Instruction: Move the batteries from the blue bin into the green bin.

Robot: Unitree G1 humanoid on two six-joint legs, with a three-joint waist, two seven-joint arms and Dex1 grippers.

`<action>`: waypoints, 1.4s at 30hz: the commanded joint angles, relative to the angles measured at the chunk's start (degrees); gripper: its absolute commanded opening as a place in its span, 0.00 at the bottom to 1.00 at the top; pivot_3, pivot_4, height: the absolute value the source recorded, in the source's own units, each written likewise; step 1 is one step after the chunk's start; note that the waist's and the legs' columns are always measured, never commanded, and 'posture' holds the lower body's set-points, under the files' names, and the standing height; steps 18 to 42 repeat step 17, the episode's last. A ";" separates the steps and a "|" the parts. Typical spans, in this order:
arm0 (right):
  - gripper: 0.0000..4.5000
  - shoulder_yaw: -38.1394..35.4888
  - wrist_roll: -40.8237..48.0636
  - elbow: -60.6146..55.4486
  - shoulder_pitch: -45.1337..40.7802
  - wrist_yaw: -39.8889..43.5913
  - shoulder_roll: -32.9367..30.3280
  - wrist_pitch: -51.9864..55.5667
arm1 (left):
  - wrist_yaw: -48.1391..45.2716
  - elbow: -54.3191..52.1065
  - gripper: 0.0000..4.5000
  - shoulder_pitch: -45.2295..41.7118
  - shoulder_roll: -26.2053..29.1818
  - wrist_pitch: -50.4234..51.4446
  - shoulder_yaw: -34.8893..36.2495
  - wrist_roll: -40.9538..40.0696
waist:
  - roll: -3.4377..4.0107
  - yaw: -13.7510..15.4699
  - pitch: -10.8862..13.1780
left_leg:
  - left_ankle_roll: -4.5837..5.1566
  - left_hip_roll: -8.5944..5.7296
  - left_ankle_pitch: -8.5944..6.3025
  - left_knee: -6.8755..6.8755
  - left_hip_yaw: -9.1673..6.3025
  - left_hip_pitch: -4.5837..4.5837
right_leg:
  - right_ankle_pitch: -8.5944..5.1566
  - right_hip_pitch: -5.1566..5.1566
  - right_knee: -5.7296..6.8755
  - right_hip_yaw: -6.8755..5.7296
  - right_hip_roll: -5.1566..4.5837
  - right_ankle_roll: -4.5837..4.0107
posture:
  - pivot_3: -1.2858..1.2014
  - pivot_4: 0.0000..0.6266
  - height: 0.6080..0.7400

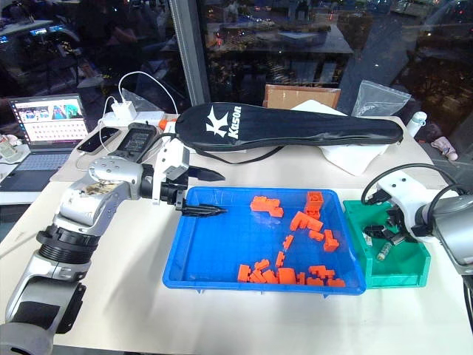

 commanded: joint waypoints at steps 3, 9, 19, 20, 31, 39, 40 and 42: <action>0.99 -13.14 6.96 -8.55 1.25 0.77 7.58 -10.13 | 5.21 -1.97 1.00 1.47 1.71 -1.29 4.88 0.70 | -0.04 -0.11 0.00 | 0.00 0.00 0.00 -0.02 -0.01 0.07 | 0.00 0.08 0.02 -0.01 0.01 0.00 | 0.52 0.24 0.93; 0.99 -17.03 16.29 -19.52 4.06 -1.74 18.28 -9.85 | 7.15 -6.36 1.00 4.63 1.78 3.09 10.04 -5.60 | -0.12 0.26 0.00 | -0.02 -0.02 0.01 0.02 -0.03 0.02 | 0.02 0.10 0.06 -0.01 0.00 0.01 | 0.52 0.24 0.93; 0.99 -17.24 17.18 -19.99 9.37 -5.96 19.76 -10.41 | 9.97 -8.34 1.00 7.47 1.64 7.41 11.56 -8.94 | -0.16 0.76 0.00 | -0.02 -0.02 0.01 0.03 -0.03 0.07 | 0.02 0.13 0.03 -0.01 -0.01 0.00 | 0.52 0.24 0.93; 0.99 -17.24 17.18 -19.99 9.37 -5.96 19.76 -10.41 | 9.97 -8.34 1.00 7.47 1.64 7.41 11.56 -8.94 | -0.16 0.76 0.00 | -0.02 -0.02 0.01 0.03 -0.03 0.07 | 0.02 0.13 0.03 -0.01 -0.01 0.00 | 0.52 0.24 0.93; 0.99 -17.24 17.18 -19.99 9.37 -5.96 19.76 -10.41 | 9.97 -8.34 1.00 7.47 1.64 7.41 11.56 -8.94 | -0.16 0.76 0.00 | -0.02 -0.02 0.01 0.03 -0.03 0.07 | 0.02 0.13 0.03 -0.01 -0.01 0.00 | 0.52 0.24 0.93; 0.99 -17.24 17.18 -19.99 9.37 -5.96 19.76 -10.41 | 9.97 -8.34 1.00 7.47 1.64 7.41 11.56 -8.94 | -0.16 0.76 0.00 | -0.02 -0.02 0.01 0.03 -0.03 0.07 | 0.02 0.13 0.03 -0.01 -0.01 0.00 | 0.52 0.24 0.93; 0.99 -17.24 17.18 -19.99 9.37 -5.96 19.76 -10.41 | 9.97 -8.34 1.00 7.47 1.64 7.41 11.56 -8.94 | -0.16 0.76 0.00 | -0.02 -0.02 0.01 0.03 -0.03 0.07 | 0.02 0.13 0.03 -0.01 -0.01 0.00 | 0.52 0.24 0.93; 0.99 -17.24 17.18 -19.99 9.37 -5.96 19.76 -10.41 | 9.97 -8.34 1.00 7.47 1.64 7.41 11.56 -8.94 | -0.16 0.76 0.00 | -0.02 -0.02 0.01 0.03 -0.03 0.07 | 0.02 0.13 0.03 -0.01 -0.01 0.00 | 0.52 0.24 0.93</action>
